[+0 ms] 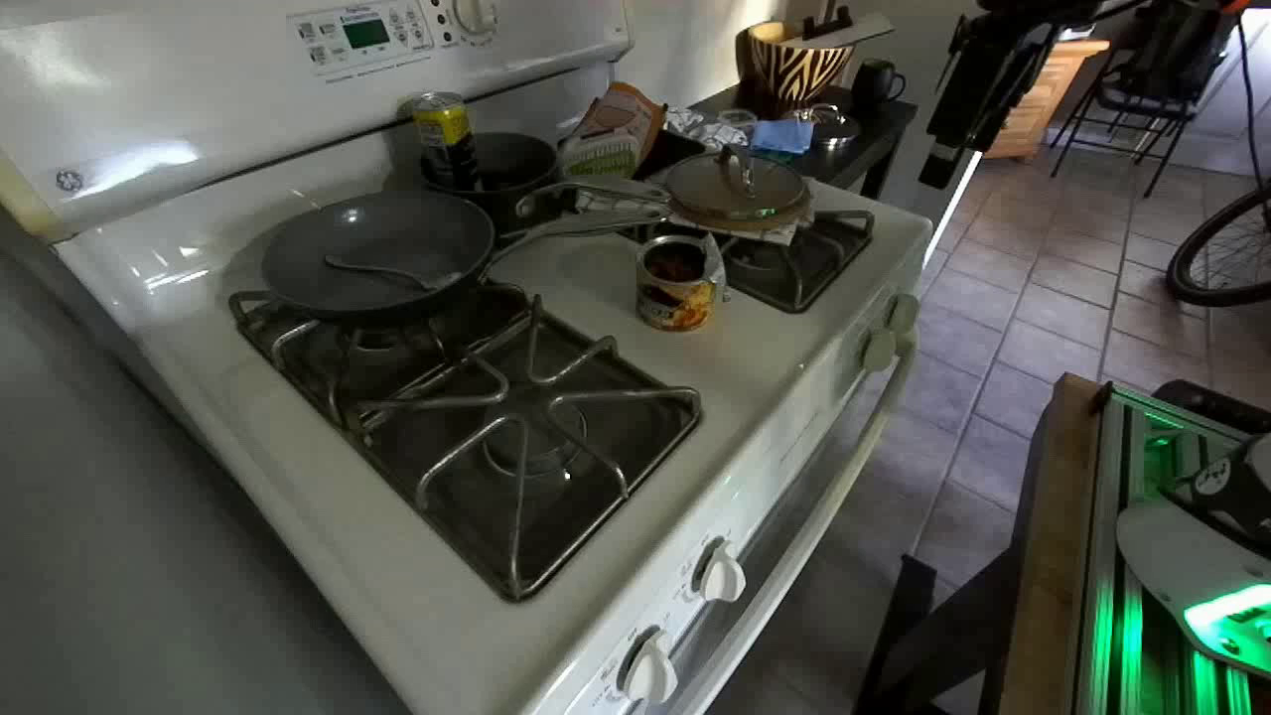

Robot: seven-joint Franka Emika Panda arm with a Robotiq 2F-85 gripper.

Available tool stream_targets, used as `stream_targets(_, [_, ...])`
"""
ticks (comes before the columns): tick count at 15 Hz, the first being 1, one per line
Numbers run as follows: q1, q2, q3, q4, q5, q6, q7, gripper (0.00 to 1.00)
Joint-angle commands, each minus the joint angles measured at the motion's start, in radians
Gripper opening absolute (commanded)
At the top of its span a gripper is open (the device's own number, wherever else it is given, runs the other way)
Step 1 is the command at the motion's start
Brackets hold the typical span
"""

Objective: Put the spoon into the can

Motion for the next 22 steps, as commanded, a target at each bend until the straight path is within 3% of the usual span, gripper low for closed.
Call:
stream_targets(1, [0.000, 0.000, -0.001, 0.002, 0.000, -0.002, 0.000, 1.00])
stream_targets(8, [0.000, 0.000, -0.001, 0.002, 0.000, -0.002, 0.000, 1.00])
stream_targets(13, [0.088, 0.102, 0.007, 0.076, 0.035, 0.188, -0.102, 1.00])
stream_targets(19, [0.206, 0.382, -0.015, 0.296, 0.102, 0.470, -0.318, 1.00])
stream_targets(22, [0.242, 0.493, -0.030, 0.453, 0.230, 0.521, -0.409, 1.00])
